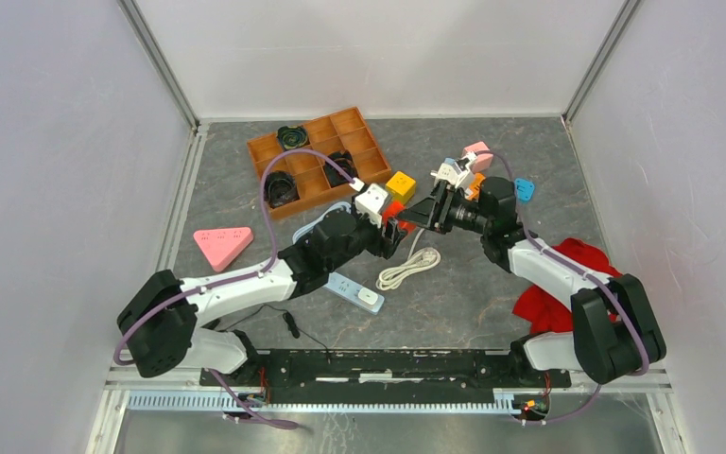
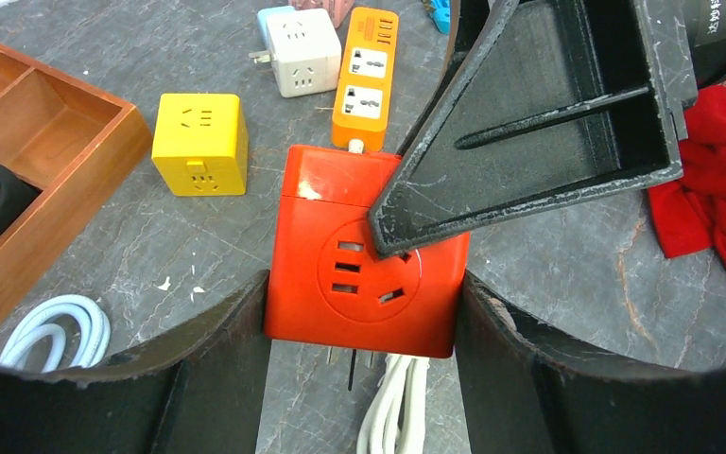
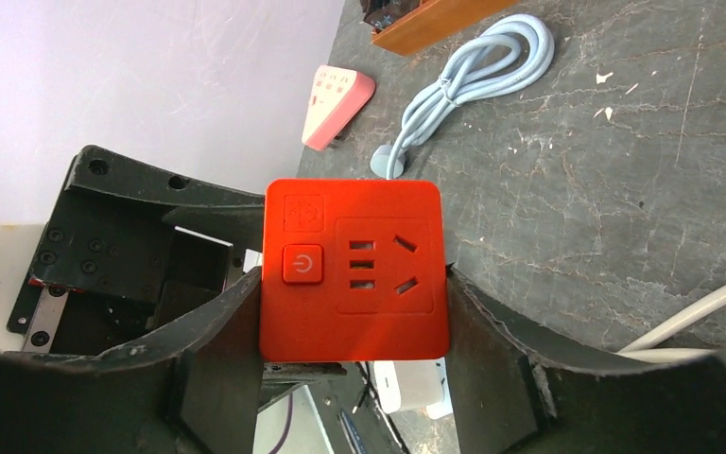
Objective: Insert the plug
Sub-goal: Insert the plug into the socket.
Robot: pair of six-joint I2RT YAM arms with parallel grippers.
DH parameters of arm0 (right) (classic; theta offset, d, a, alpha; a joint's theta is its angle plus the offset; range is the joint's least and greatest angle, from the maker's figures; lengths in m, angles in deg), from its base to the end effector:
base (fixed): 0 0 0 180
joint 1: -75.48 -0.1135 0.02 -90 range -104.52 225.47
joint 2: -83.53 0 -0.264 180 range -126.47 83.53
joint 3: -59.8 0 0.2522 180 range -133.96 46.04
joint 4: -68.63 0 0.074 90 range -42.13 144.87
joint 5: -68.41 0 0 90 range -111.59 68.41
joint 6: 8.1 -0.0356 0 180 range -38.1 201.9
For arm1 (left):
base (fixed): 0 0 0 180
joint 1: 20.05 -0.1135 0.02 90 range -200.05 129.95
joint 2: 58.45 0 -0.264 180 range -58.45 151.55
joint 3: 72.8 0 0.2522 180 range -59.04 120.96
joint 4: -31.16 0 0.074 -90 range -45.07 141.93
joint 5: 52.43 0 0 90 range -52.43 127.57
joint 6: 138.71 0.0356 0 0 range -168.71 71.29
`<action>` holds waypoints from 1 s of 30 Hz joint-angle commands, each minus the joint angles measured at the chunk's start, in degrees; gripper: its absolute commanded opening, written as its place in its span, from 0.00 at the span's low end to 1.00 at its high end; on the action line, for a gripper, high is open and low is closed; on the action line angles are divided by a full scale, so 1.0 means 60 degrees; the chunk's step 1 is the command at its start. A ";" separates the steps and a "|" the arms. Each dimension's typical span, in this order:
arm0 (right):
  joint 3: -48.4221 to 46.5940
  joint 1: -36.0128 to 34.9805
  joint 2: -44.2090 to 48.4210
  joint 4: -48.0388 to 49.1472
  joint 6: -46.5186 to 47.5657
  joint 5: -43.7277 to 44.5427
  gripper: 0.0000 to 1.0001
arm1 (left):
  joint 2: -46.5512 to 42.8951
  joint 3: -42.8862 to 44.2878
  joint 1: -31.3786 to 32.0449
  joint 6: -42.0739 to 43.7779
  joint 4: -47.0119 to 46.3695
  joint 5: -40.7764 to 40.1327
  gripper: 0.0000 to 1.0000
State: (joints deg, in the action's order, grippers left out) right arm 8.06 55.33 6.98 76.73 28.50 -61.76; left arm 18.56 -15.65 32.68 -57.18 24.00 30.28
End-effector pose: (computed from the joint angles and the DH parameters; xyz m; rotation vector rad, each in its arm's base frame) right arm 0.2591 0.1195 0.2353 0.0514 2.0890 1.4885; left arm 0.1880 -0.2396 0.2610 0.6049 1.7357 -0.6467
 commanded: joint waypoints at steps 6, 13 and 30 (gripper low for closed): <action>0.0441 -0.0035 0.0472 0.1779 0.0264 0.0414 0.37 | -0.0895 0.0187 0.0046 -0.0596 0.0918 -0.1062 0.84; 0.0423 0.0009 0.0810 0.1566 0.1619 0.1214 0.38 | -0.1424 0.0717 -0.0125 -0.1836 0.3337 -0.1669 1.00; 0.0325 -0.1712 0.1194 0.1082 0.5658 0.2416 0.37 | -0.1612 0.0633 -0.6566 -0.4367 0.5127 0.5108 1.00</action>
State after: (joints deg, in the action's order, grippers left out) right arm 11.45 48.41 13.19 81.02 55.73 -50.11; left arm 8.44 -12.35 -1.57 -79.26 53.22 50.10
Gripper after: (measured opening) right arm 0.651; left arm 0.994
